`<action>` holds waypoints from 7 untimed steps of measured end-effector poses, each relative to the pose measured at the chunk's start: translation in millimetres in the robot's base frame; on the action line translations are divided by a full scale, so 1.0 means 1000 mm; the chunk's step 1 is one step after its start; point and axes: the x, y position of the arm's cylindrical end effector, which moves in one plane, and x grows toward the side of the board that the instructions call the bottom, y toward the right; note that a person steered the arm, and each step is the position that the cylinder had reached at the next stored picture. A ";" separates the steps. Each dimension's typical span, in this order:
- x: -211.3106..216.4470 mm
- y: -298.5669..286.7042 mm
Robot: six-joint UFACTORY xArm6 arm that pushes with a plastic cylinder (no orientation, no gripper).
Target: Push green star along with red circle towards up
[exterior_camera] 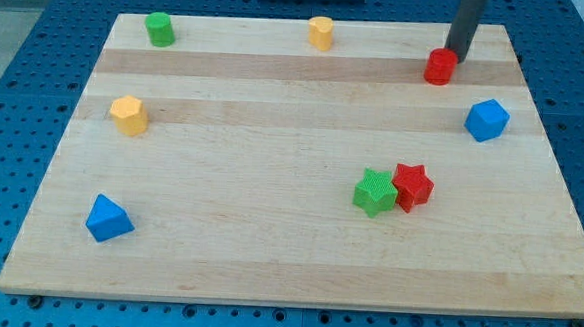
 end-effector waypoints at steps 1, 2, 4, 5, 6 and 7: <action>0.018 -0.023; 0.042 -0.039; 0.062 -0.070; 0.055 -0.089; 0.068 -0.096; 0.089 -0.096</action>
